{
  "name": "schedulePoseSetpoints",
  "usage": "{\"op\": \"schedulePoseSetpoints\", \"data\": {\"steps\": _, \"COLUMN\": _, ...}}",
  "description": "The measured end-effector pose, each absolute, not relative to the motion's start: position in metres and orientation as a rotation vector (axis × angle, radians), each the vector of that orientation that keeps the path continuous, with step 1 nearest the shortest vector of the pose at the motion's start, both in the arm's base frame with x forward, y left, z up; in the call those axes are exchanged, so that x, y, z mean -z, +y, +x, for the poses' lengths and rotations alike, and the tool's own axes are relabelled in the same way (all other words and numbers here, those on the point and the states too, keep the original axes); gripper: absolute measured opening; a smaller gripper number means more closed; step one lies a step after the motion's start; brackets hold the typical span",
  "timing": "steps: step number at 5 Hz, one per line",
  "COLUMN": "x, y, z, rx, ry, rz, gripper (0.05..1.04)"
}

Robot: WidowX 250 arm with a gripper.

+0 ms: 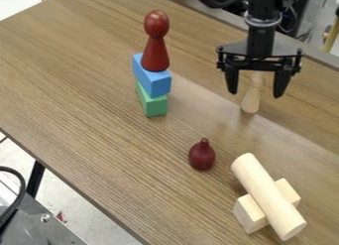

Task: Move the pawn to the right

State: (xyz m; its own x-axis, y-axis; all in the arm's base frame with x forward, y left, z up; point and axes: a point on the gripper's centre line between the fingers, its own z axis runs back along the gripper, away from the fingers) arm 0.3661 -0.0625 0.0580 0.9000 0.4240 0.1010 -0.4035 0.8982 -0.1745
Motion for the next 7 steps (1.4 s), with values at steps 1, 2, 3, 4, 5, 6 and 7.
{"op": "schedulePoseSetpoints", "data": {"steps": 1, "x": -0.061, "y": -0.063, "z": 0.364, "rx": -0.435, "ry": -0.115, "rz": -0.132, "gripper": 0.963}}
{"op": "schedulePoseSetpoints", "data": {"steps": 2, "x": -0.065, "y": -0.059, "z": 0.373, "rx": -0.452, "ry": -0.145, "rz": -0.121, "gripper": 0.686}}
{"op": "schedulePoseSetpoints", "data": {"steps": 3, "x": -0.058, "y": -0.054, "z": 0.365, "rx": -0.45, "ry": -0.121, "rz": -0.128, "gripper": 0.402}}
{"op": "schedulePoseSetpoints", "data": {"steps": 4, "x": -0.068, "y": -0.038, "z": 0.342, "rx": -0.419, "ry": -0.137, "rz": -0.148, "gripper": 0.354}}
{"op": "schedulePoseSetpoints", "data": {"steps": 5, "x": -0.079, "y": -0.013, "z": 0.307, "rx": -0.361, "ry": -0.137, "rz": -0.176, "gripper": 0.354}}
{"op": "schedulePoseSetpoints", "data": {"steps": 6, "x": -0.101, "y": 0.02, "z": 0.26, "rx": -0.322, "ry": -0.168, "rz": -0.226, "gripper": 0.354}}
{"op": "schedulePoseSetpoints", "data": {"steps": 7, "x": -0.111, "y": 0.03, "z": 0.214, "rx": -0.245, "ry": -0.163, "rz": -0.275, "gripper": 0.354}}
